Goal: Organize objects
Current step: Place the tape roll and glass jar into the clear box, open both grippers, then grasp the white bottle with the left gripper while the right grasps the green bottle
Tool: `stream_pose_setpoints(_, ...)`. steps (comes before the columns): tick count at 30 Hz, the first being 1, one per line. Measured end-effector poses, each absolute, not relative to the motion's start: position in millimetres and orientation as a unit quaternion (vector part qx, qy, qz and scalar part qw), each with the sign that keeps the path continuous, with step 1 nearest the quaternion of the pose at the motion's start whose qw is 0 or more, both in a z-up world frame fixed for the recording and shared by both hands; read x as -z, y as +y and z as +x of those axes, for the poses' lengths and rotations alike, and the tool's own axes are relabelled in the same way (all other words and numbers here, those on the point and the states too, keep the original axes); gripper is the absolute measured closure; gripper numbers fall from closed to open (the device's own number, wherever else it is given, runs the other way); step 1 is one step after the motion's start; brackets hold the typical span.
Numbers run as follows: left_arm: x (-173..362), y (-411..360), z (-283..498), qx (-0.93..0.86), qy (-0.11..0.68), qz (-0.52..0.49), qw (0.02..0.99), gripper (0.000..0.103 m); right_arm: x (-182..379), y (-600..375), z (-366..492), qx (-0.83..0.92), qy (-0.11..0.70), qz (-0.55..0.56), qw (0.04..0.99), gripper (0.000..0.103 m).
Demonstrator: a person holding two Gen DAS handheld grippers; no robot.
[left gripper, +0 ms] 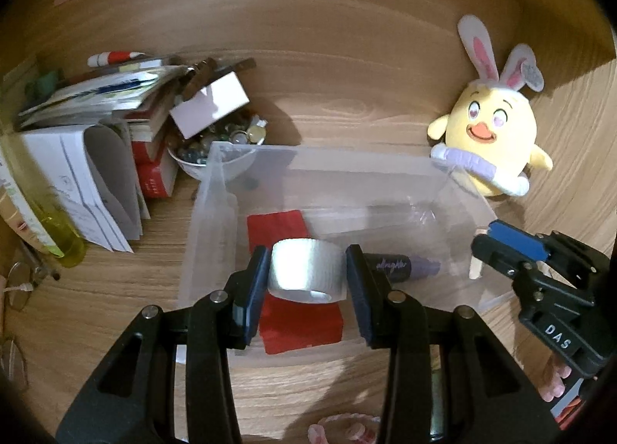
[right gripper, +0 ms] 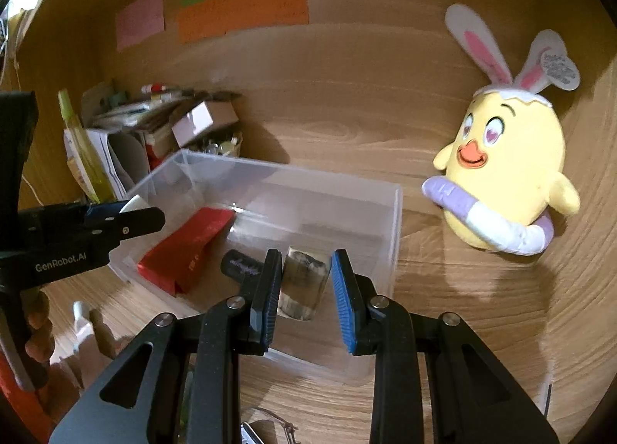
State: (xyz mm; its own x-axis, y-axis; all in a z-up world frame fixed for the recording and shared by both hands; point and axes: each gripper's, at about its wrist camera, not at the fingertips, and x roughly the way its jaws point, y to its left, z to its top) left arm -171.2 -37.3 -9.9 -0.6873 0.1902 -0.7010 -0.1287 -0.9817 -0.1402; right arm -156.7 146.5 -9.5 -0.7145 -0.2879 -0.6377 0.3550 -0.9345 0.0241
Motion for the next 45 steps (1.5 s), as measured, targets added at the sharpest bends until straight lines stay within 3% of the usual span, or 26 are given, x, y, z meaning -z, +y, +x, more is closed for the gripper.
stream_pose_setpoints(16,23.5,-26.9,-179.4,-0.906,-0.021,-0.409,0.104,0.063,28.5,130.7,-167.3,0.914,0.075,0.358,0.175,0.079)
stream_pose_setpoints(19,20.6,-27.4,-176.8,-0.908,-0.022,-0.405,0.108,0.059,28.6,130.2,-167.5,0.914,0.076,0.359,0.175,0.079)
stream_pose_setpoints(22,13.7,-29.5,-171.9,-0.912,-0.025,-0.394,0.112,0.045,27.4,130.2,-166.9,0.914,0.078,0.359,0.172,0.078)
stream_pose_setpoints(27,-0.2,-29.1,-161.4,-0.918,-0.023,-0.377,0.117,0.039,21.5,131.5,-161.0,0.917,0.076,0.353,0.170,0.067)
stream_pose_setpoints(30,-8.4,-29.5,-152.3,-0.924,-0.025,-0.365,0.114,0.028,14.7,131.8,-154.2,0.921,0.078,0.342,0.169,0.055)
stream_pose_setpoints(34,-17.0,-29.6,-140.5,-0.927,-0.016,-0.357,0.110,0.026,5.0,133.3,-142.9,0.927,0.078,0.326,0.169,0.043)
stream_pose_setpoints(37,-21.7,-31.5,-130.1,-0.931,-0.012,-0.349,0.105,0.008,-1.6,135.6,-134.5,0.930,0.077,0.319,0.168,0.036)
stream_pose_setpoints(45,-24.4,-38.6,-97.8,-0.937,0.005,-0.339,0.088,0.006,-12.4,146.0,-108.3,0.936,0.069,0.304,0.165,0.030)
